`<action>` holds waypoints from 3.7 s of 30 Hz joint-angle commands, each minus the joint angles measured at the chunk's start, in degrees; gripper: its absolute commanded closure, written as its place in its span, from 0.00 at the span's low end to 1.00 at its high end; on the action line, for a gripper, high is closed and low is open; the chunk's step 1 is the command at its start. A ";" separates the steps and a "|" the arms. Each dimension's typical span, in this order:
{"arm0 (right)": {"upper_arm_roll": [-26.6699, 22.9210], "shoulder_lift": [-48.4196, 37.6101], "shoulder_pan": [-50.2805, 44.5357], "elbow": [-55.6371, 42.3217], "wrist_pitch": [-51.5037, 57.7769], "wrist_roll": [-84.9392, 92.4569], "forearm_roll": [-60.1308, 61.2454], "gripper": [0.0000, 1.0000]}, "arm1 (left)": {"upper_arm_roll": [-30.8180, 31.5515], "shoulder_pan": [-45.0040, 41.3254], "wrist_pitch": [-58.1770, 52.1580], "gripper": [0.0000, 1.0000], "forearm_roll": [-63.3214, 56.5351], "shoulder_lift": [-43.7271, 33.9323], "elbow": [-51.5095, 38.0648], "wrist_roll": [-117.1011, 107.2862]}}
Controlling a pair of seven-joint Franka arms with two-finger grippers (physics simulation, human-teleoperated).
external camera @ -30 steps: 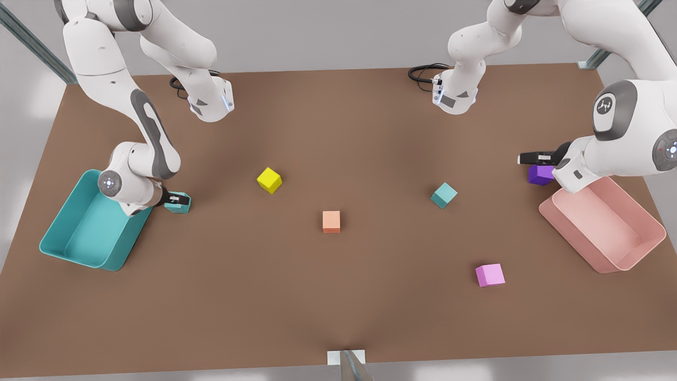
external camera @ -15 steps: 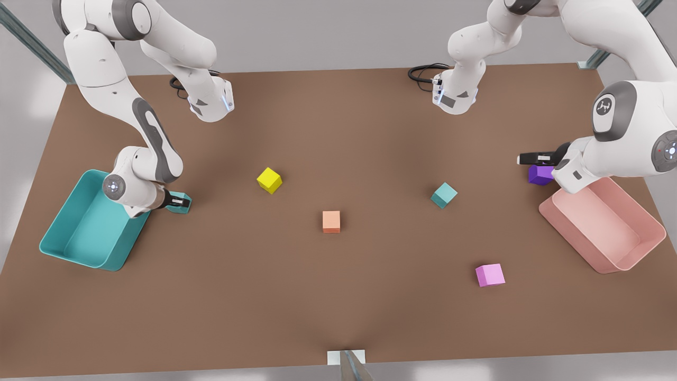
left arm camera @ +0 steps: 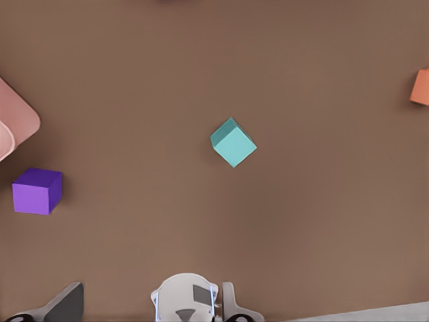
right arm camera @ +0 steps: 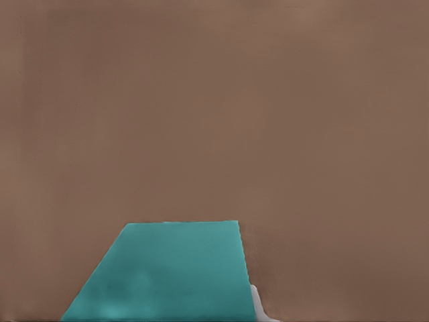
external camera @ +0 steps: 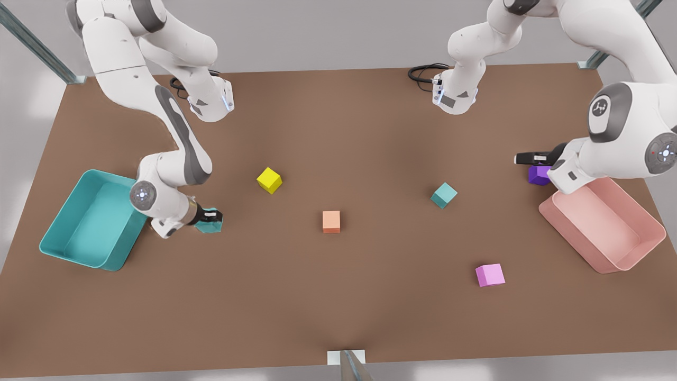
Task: Stack the two blue cubes on top of each other
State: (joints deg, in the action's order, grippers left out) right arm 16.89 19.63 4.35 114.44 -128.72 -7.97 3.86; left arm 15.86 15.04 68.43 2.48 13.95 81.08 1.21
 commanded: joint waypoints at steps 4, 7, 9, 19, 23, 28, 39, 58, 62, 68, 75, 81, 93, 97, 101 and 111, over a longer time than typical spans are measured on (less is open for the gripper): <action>0.25 18.24 -16.92 -28.91 6.38 -50.90 0.18 0.34 | 0.04 -0.10 -0.32 0.00 0.07 1.08 0.13 -2.70; -0.37 31.61 -23.42 -49.30 5.76 -61.37 -0.34 0.34 | 0.04 -3.17 0.47 0.00 -0.28 2.58 0.04 -10.53; -0.63 37.23 -25.27 -56.34 0.85 -64.18 -0.61 0.33 | 0.04 -4.93 4.60 0.00 -2.30 5.48 -0.04 -14.74; -5.99 44.36 -35.38 -60.74 -9.53 -71.04 -0.61 0.00 | -1.63 -7.22 56.46 0.00 4.55 1.96 34.49 -70.82; -5.73 41.20 -35.12 -60.74 -5.75 -71.13 -0.26 0.00 | -1.63 -7.31 59.19 0.00 5.61 2.31 37.57 -78.99; -5.03 27.13 -21.32 -60.74 26.32 -51.99 0.45 0.00 | -1.71 -7.66 59.36 0.00 5.35 5.12 37.57 -78.64; -6.17 -8.82 -0.57 -35.34 44.26 15.01 -10.28 0.00 | -1.71 -9.06 63.05 0.00 12.82 2.23 46.36 -44.63; -6.70 -15.94 0.22 -21.36 36.17 13.42 -8.78 0.00 | -1.71 -10.47 67.36 0.00 13.08 6.35 49.26 -31.88; -6.70 -15.85 0.04 -21.36 36.17 13.42 -8.78 0.00 | -1.71 -10.38 69.29 0.00 13.08 8.82 49.26 -31.80; -6.70 -15.85 0.04 -21.36 36.26 13.42 -8.78 0.00 | -1.71 -10.38 69.47 0.30 13.17 9.52 49.17 -31.80; -6.70 -15.85 0.04 -21.36 36.44 13.42 -8.78 0.00 | -1.28 -10.56 66.14 0.32 12.73 4.69 48.12 -31.53; -6.70 -15.58 -0.40 -21.36 36.53 13.42 -9.05 0.00 | 1.89 -28.66 41.88 0.31 2.01 14.87 11.13 -52.36; -6.70 -15.32 -0.66 -21.62 36.79 12.63 -9.22 0.00 | 1.10 -39.12 38.97 0.31 -7.66 39.93 -24.91 -57.64; -6.70 -15.32 -0.66 -21.71 36.79 12.63 -9.22 0.00 | 1.01 -39.82 42.39 0.31 -7.75 43.36 -27.82 -57.55; -6.79 -15.06 -0.66 -21.80 36.79 12.63 -9.22 0.00 | -1.71 -41.14 47.23 0.31 -7.75 44.59 -27.82 -57.55; -6.79 -15.06 -0.75 -21.89 36.79 11.93 -9.22 0.00 | -1.71 -41.23 53.39 0.26 -7.75 45.82 -27.82 -57.64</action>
State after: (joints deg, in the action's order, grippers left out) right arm 10.08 4.62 3.64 92.61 -91.96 3.99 -5.43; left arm 14.14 -26.19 119.28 -5.30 59.87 53.29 -52.58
